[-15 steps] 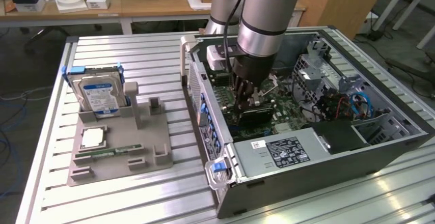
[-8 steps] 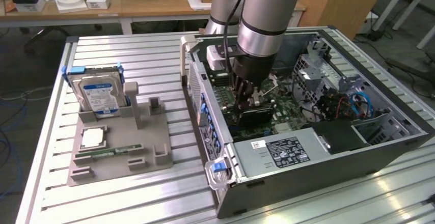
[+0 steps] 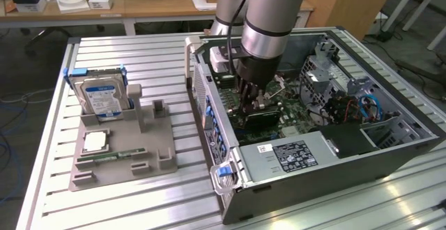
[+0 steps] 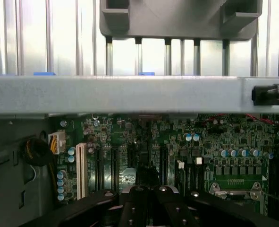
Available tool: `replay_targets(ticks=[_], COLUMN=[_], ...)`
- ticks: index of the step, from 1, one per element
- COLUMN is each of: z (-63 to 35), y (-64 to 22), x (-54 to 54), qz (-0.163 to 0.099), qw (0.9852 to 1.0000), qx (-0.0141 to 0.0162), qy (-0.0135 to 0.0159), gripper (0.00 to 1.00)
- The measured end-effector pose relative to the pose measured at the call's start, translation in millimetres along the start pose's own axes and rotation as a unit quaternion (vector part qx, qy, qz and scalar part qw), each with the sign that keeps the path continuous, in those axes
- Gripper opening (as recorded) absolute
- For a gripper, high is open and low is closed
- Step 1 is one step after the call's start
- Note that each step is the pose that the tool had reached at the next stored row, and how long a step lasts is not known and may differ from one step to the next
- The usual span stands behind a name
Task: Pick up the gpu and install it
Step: 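Press down on the gpu until it lock into place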
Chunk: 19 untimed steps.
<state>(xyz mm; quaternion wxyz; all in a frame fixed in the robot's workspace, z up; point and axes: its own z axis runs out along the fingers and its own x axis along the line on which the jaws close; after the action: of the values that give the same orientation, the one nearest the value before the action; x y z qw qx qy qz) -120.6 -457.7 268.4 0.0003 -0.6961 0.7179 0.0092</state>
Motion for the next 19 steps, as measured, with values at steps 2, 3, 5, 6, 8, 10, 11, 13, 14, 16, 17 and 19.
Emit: replay_targets(ticks=[2, 3, 5, 6, 8, 10, 11, 13, 14, 16, 17, 19], z=[0.0, 0.1, 0.1, 0.1, 2.2, 4.9, 4.8, 4.8, 4.8, 4.8, 4.8, 5.6], y=[5.4, 7.8, 8.6, 8.6, 8.6, 8.5, 8.6, 8.6, 8.6, 8.6, 8.6, 8.6], x=[0.2, 0.2, 0.2, 0.2, 0.3, 0.3, 0.3, 0.3, 0.3, 0.3, 0.3, 0.4], qz=[0.0, 0.0, 0.0, 0.0, 0.0, 0.0, 0.0, 0.0, 0.0, 0.0, 0.0, 0.0], qw=[1.0, 1.0, 1.0, 1.0, 1.0, 1.0, 1.0, 1.0, 1.0, 1.0, 1.0, 1.0], qx=[0.0, 0.0001, 0.0001, 0.0001, 0.0001, 0.0001, 0.0001, 0.0001, 0.0001, 0.0001, 0.0001, 0.0], qy=[0.0, 0.0, 0.0, -0.0001, 0.0, 0.0005, 0.0005, 0.0005, 0.0006, 0.0005, 0.0005, 0.0018], gripper=[0.1, 0.1, 0.1, 0.1, 0.1, 0.1, 0.1, 0.1, 0.1, 0.1, 0.1, 0.1])
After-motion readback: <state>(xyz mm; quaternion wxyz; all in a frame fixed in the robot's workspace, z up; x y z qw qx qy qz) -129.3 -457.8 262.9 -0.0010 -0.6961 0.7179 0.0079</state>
